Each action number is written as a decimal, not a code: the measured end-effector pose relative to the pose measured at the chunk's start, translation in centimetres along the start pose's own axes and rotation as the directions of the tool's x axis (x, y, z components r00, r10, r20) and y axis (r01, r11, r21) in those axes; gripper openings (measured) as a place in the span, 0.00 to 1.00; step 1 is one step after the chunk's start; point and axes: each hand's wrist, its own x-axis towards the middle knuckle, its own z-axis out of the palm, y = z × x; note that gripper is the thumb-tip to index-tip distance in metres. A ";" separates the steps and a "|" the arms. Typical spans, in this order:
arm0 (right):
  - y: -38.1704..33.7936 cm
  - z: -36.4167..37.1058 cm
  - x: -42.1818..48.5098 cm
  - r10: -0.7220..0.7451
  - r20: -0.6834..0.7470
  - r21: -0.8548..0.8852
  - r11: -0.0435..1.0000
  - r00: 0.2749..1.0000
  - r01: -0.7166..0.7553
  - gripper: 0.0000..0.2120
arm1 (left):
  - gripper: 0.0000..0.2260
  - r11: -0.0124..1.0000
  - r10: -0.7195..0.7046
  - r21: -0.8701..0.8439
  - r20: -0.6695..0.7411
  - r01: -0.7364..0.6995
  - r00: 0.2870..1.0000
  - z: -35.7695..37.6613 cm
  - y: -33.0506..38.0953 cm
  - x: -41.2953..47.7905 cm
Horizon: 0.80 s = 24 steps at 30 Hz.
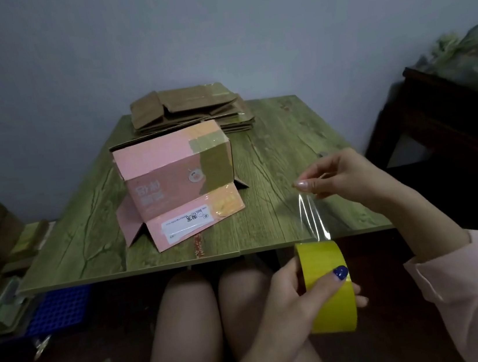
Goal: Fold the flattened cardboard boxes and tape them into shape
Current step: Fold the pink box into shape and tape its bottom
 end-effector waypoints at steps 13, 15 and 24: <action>-4.2 0.9 1.4 -0.178 -0.101 0.231 0.953 0.979 0.197 0.02 | 0.10 0.923 0.359 0.168 -0.055 -0.346 0.932 -3.0 4.1 -1.1; -6.0 1.2 1.6 -0.238 -0.117 0.251 0.932 0.964 0.261 0.04 | 0.08 0.890 0.393 0.269 -0.050 -0.367 0.918 -3.9 5.4 -1.4; -14.6 1.8 1.1 -0.495 -0.118 0.103 0.856 0.861 0.506 0.05 | 0.15 0.583 0.633 0.693 -0.059 -0.425 0.772 -7.6 11.9 -2.4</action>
